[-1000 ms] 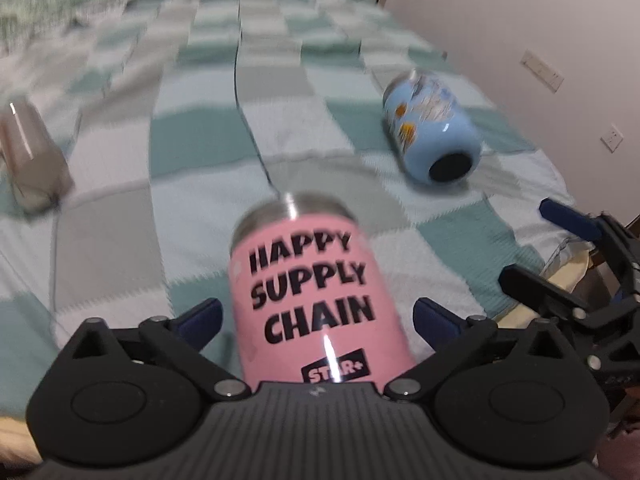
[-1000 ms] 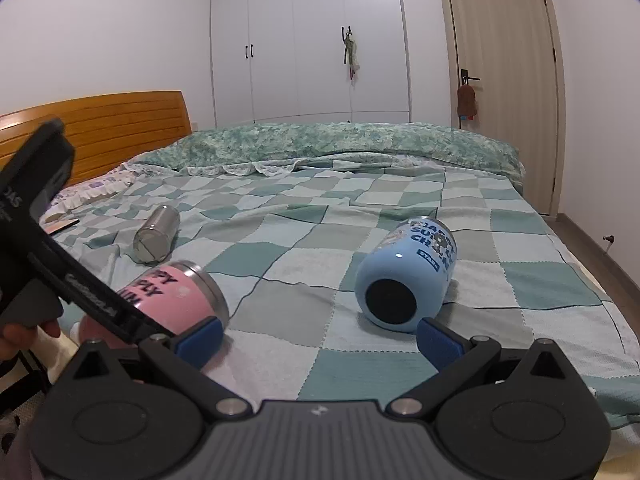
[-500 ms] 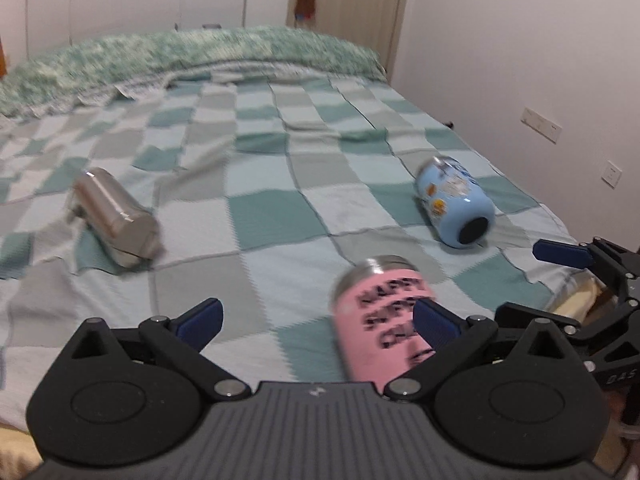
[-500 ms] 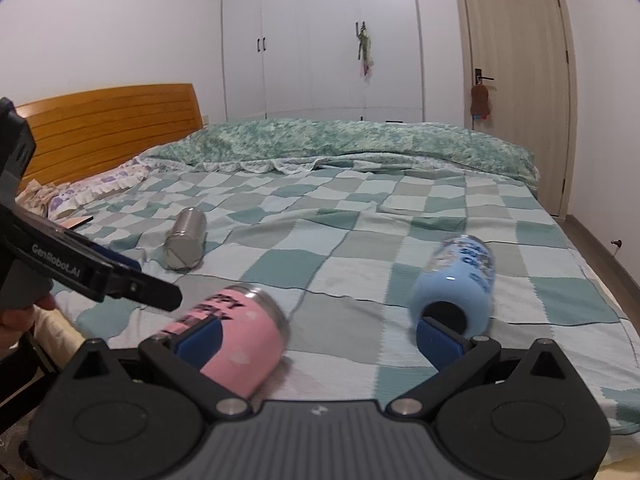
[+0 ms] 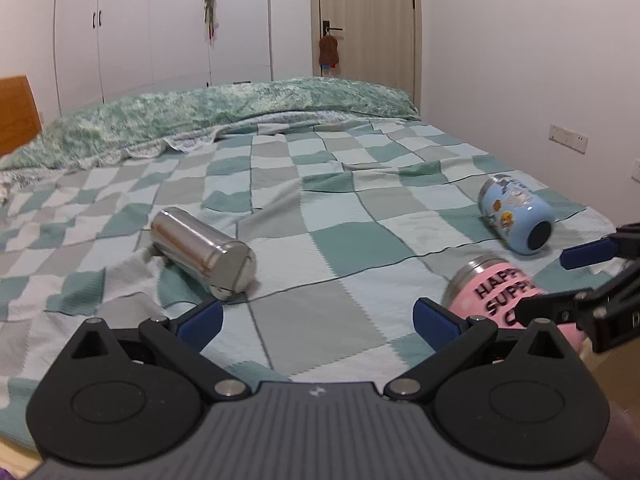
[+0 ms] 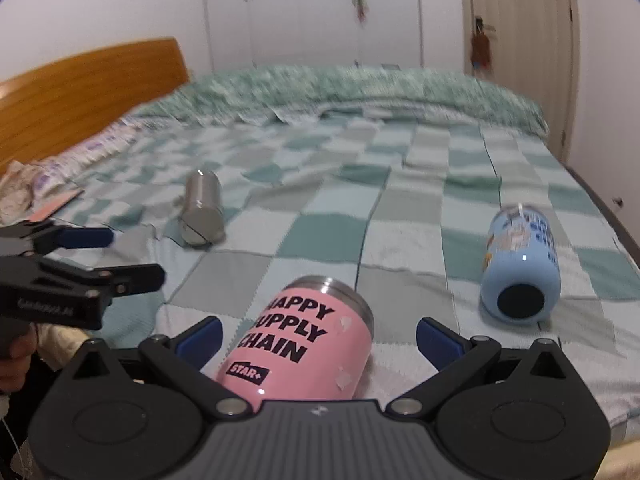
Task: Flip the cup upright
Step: 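Grasp the pink cup with the right tool while the left tool releases it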
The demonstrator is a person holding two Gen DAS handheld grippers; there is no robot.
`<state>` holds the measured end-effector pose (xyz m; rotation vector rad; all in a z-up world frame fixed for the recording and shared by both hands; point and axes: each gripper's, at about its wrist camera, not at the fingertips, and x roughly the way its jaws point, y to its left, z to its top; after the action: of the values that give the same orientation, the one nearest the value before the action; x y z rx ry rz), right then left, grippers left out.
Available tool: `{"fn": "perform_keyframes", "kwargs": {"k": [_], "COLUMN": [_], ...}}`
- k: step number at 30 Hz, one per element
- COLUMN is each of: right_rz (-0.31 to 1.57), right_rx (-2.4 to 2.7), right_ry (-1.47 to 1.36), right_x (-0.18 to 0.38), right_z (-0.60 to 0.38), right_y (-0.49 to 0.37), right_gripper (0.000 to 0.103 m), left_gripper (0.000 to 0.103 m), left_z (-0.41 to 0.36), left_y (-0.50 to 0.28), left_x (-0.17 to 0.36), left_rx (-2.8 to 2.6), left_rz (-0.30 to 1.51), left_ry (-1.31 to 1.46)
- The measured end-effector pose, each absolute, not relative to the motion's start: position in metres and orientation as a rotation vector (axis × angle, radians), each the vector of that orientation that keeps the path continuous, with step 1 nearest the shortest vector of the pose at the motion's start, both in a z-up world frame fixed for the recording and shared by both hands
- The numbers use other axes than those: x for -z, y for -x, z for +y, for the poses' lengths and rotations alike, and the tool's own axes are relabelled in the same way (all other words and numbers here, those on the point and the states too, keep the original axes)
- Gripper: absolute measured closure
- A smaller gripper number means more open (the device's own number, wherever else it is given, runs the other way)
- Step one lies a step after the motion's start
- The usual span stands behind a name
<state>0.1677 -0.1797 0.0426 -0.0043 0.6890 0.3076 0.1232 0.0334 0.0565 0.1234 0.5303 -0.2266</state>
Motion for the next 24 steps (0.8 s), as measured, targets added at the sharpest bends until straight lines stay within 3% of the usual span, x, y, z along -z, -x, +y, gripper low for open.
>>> {"fn": "perform_keyframes", "kwargs": {"k": [17,21,24], "right_rz": [1.073,1.16,1.198], "right_rx": [-0.237,-0.238,-0.253], "right_ry": [-0.096,-0.135,-0.138], "right_x": [-0.021,-0.011,-0.007], "right_z": [-0.159,-0.161,-0.159], "right_y": [-0.237,-0.253,-0.259], "right_gripper": [0.002,0.012,0.015], "left_gripper": [0.0,0.0,0.0], "left_z": [0.045,0.046,0.047], "left_y": [-0.139,-0.139,-0.139], "left_x": [-0.033,-0.033,-0.032], "left_rx": [0.266,0.271,0.275], "left_rz": [0.521,0.519,0.519], "left_ry": [-0.142,-0.137,-0.137]}}
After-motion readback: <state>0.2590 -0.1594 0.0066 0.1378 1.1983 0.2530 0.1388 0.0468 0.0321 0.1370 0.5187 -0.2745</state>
